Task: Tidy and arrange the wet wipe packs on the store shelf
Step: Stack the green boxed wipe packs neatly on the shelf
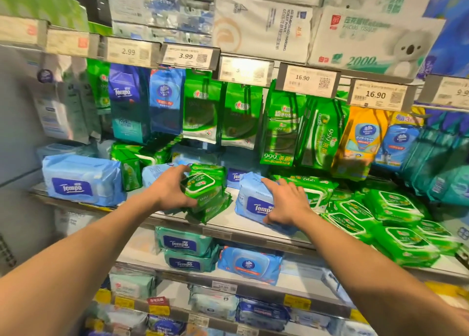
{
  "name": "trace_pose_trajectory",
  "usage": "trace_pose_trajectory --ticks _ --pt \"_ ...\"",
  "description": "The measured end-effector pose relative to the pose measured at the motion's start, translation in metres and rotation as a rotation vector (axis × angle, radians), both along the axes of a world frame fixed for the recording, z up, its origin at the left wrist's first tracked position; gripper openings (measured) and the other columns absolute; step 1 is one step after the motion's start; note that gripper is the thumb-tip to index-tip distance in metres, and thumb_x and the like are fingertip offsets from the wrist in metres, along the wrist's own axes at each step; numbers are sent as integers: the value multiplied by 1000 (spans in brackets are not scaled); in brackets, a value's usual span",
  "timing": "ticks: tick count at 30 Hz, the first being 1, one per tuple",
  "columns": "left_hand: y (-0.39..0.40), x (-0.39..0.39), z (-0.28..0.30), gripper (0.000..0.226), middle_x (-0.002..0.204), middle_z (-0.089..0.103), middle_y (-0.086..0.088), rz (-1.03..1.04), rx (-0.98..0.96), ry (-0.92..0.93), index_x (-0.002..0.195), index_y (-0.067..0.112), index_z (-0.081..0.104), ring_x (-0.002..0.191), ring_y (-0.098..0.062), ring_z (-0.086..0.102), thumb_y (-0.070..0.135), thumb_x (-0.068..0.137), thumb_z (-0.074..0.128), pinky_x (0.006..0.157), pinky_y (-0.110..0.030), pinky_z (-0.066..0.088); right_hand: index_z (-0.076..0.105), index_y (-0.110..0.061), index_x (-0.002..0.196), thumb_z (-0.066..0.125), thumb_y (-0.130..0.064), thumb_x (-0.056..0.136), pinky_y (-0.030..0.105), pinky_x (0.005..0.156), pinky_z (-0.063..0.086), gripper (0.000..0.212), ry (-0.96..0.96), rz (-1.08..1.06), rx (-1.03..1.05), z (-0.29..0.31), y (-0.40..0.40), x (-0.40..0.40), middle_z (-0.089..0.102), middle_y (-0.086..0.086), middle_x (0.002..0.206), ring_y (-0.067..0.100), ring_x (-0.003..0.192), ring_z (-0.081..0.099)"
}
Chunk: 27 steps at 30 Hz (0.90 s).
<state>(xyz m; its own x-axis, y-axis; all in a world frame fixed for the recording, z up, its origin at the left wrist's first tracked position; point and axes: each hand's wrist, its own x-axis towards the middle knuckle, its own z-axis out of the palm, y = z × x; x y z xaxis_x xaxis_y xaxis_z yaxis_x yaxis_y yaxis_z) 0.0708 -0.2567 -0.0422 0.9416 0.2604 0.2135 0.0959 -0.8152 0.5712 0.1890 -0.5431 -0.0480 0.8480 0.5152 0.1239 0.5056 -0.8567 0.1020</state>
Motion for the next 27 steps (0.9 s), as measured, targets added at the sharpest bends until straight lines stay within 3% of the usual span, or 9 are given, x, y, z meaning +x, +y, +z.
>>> trace_pose_trajectory --ticks 7,11,16,21,25,27 --pt "5 5 -6 101 133 49 -10 5 -40 16 144 12 39 112 -21 52 27 58 90 94 -27 44 15 -34 152 79 -53 60 46 104 36 113 -26 46 -14 -18 26 27 39 11 144 35 126 41" --pt "6 9 -16 100 130 52 -9 21 -64 30 141 13 44 113 -23 55 27 53 90 100 -34 46 9 -36 153 78 -57 61 46 105 33 117 -16 92 -48 -21 29 44 32 8 149 34 127 38" --pt "5 10 -21 104 122 60 -8 16 -113 28 139 14 43 103 -23 61 27 48 90 94 -40 52 10 -33 153 76 -62 60 52 111 21 117 -79 140 -79 -25 28 52 32 6 149 30 138 19" --pt "-8 18 -11 103 113 58 2 7 -115 11 142 16 39 90 -17 61 24 53 91 77 -26 49 9 -29 155 75 -69 61 54 115 12 121 -97 192 -92 -19 23 42 17 5 158 30 143 10" --pt "-29 27 2 93 101 59 14 -60 -167 -80 130 22 48 89 -2 62 24 45 87 67 -5 43 7 -34 155 61 -84 62 50 115 13 118 -59 255 92 -9 -6 31 12 -2 158 26 143 11" --pt "-46 35 11 91 110 57 7 -111 -157 -118 128 24 51 95 -10 61 31 42 80 74 -10 45 8 -34 155 61 -83 64 46 116 17 117 -23 228 173 -1 -34 31 12 -4 159 24 143 12"
